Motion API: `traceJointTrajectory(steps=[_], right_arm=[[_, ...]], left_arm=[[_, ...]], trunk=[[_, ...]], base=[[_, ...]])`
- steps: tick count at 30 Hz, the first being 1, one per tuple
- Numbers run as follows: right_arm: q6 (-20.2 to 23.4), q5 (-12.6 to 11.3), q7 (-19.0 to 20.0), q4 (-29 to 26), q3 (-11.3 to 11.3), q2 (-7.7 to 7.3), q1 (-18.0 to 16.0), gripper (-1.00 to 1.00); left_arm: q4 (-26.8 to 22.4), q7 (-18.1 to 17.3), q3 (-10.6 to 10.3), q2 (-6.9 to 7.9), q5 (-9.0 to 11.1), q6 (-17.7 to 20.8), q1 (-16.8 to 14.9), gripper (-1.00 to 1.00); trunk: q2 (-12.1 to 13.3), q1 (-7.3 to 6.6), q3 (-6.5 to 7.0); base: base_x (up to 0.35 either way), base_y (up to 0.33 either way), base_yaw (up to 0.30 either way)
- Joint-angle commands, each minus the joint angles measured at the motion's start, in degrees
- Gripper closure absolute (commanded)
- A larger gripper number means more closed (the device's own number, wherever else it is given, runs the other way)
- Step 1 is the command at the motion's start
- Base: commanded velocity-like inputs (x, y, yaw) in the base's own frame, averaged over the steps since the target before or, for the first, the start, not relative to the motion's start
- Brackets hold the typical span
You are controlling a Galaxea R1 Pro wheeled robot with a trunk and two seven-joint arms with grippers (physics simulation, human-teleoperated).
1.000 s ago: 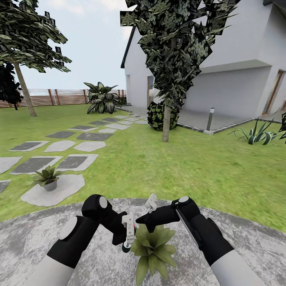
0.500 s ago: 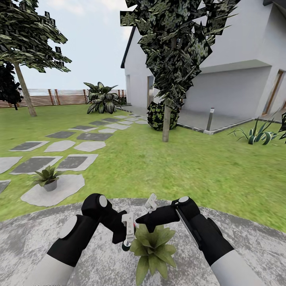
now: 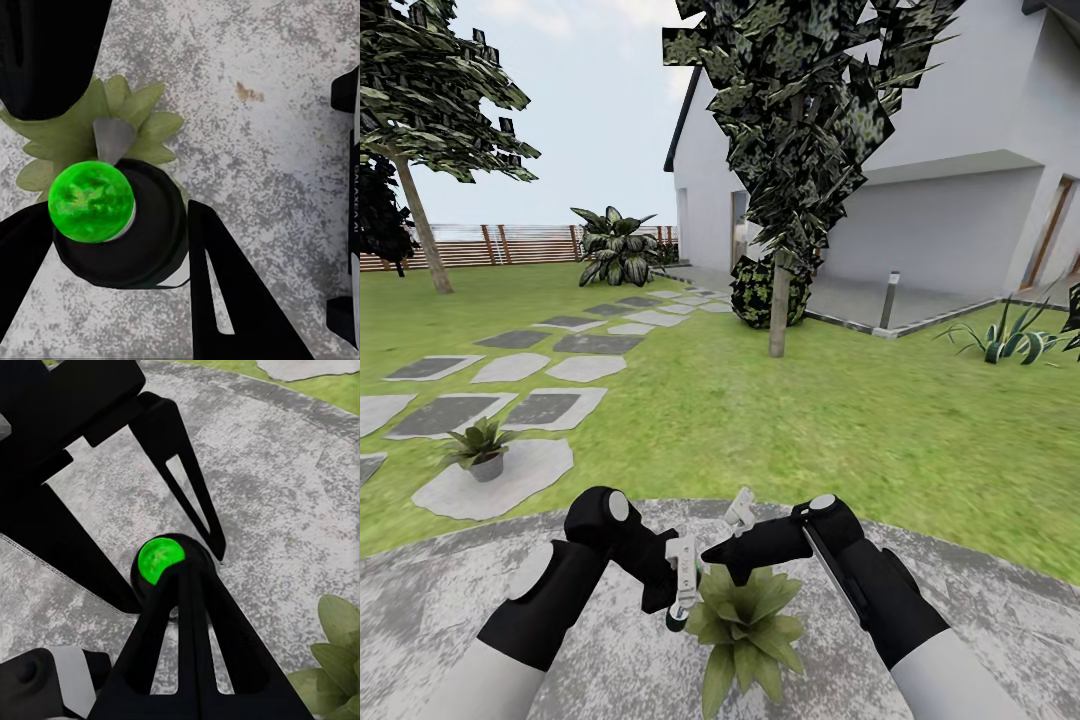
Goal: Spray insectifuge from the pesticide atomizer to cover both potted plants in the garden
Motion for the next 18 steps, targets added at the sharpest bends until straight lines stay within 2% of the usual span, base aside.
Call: traceJointTrajectory(steps=[1,4,7,8,9,12,13,14,15,17,18], right_arm=[[0.2,0.4,0.4,-0.1,0.0,-0.01,0.0,1.00],[0.2,0.4,0.4,-0.1,0.0,-0.04,0.0,1.00],[0.2,0.4,0.4,-0.1,0.0,-0.07,0.0,1.00],[0.2,0.4,0.4,-0.1,0.0,-0.09,0.0,1.00],[0.2,0.4,0.4,-0.1,0.0,-0.11,0.0,1.00],[0.2,0.4,0.3,-0.1,0.0,-0.13,0.0,1.00],[0.2,0.4,0.3,-0.1,0.0,-0.13,0.0,1.00],[0.2,0.5,0.2,-0.1,0.0,-0.13,0.0,1.00],[0.2,0.5,0.2,-0.1,0.0,-0.13,0.0,1.00],[0.2,0.5,0.0,-0.1,-0.1,-0.16,0.0,1.00],[0.2,0.4,-0.1,-0.1,-0.2,-0.18,0.0,-1.00]], left_arm=[[0.0,-0.4,0.0,0.07,-0.4,0.6,0.0,1.00],[0.0,-0.4,0.1,1.04,-0.5,0.5,0.0,1.00],[0.1,-0.4,0.2,3.81,-0.5,0.5,0.0,1.00],[0.2,-0.3,0.2,4.87,-0.5,0.5,0.0,1.00],[0.3,-0.3,0.2,6.78,-0.5,0.6,0.0,1.00],[0.4,-0.3,0.5,11.21,-0.5,0.6,0.0,1.00],[0.5,-0.3,1.0,12.95,-0.4,0.6,0.0,1.00],[1.0,-0.3,2.3,15.48,-0.4,0.7,0.0,1.00],[1.5,-0.3,3.6,16.73,-0.4,0.7,0.0,1.00],[2.9,-0.2,7.3,18.07,-0.4,0.8,0.0,1.00],[3.8,-0.1,9.7,18.40,-0.4,0.8,0.0,1.00]], trunk=[[0.0,-0.01,-0.06],[0.0,-0.01,-0.06],[0.0,-0.01,-0.06],[0.0,-0.01,-0.06],[0.0,-0.01,-0.06],[0.0,-0.01,-0.06],[0.0,-0.01,-0.06],[0.0,-0.01,-0.06],[0.0,-0.01,-0.06],[0.0,-0.01,-0.06],[0.0,-0.01,-0.06]], base=[[0.000,0.000,0.000],[0.000,0.000,0.000],[0.000,0.000,0.000],[0.000,0.000,0.000],[0.000,0.000,0.000],[0.000,0.000,0.000],[0.000,0.000,0.000],[0.000,0.000,0.000],[0.000,0.000,0.000],[0.000,0.000,0.000],[0.000,0.000,0.000]])
